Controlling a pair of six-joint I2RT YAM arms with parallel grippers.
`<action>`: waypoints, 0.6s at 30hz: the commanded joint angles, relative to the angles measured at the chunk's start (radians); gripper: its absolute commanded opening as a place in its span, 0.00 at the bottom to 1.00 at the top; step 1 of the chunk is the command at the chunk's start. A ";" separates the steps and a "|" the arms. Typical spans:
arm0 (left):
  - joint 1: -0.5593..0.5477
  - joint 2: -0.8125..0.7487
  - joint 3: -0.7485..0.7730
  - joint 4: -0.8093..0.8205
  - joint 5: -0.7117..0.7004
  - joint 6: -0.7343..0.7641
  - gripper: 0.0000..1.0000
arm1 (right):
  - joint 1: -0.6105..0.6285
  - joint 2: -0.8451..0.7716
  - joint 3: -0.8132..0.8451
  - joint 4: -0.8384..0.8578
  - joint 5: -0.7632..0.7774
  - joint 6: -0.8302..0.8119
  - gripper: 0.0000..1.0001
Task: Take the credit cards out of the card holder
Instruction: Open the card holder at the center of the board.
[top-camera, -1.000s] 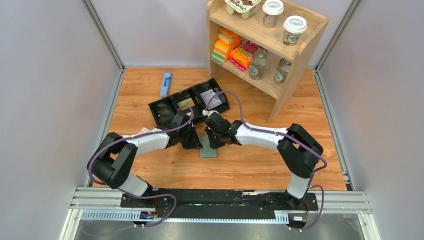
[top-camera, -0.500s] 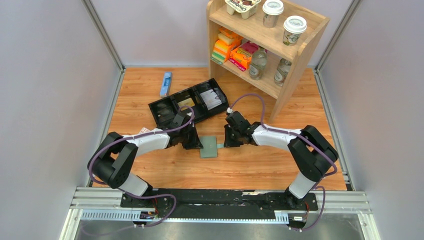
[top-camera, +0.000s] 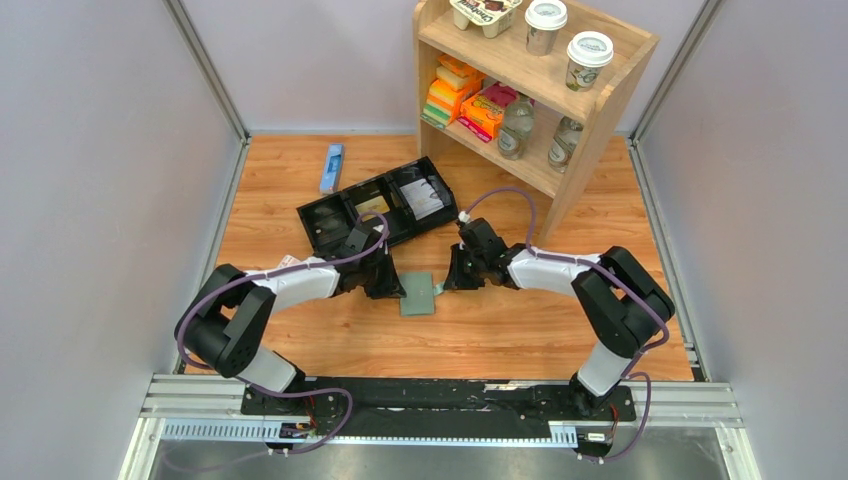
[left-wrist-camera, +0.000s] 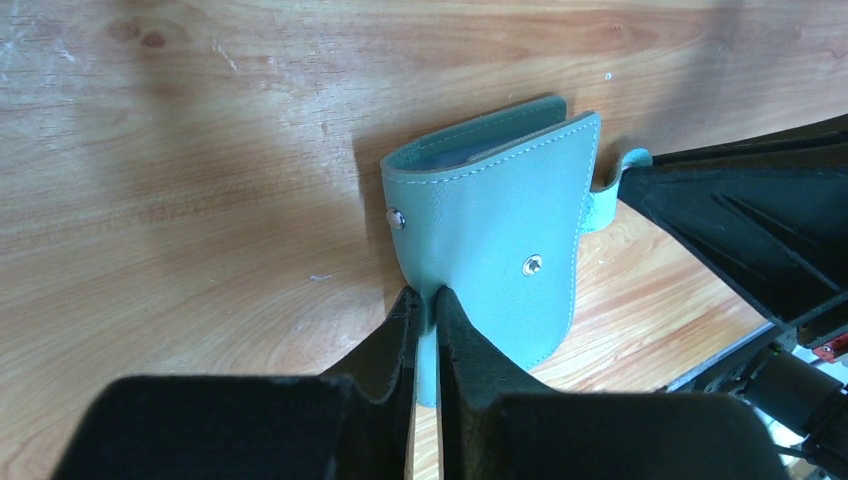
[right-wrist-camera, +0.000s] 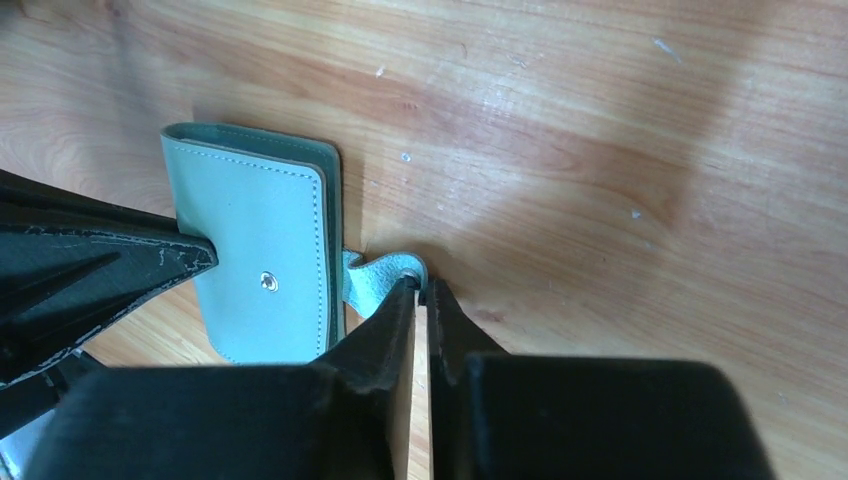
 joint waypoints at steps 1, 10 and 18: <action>-0.007 -0.032 -0.019 -0.020 -0.023 0.021 0.14 | 0.000 0.026 -0.019 0.063 -0.052 0.011 0.01; -0.065 -0.097 0.100 -0.161 -0.130 0.058 0.80 | -0.001 -0.020 -0.036 0.028 -0.033 0.005 0.00; -0.136 0.040 0.321 -0.342 -0.316 0.088 0.97 | 0.000 -0.057 -0.052 0.032 -0.027 -0.004 0.00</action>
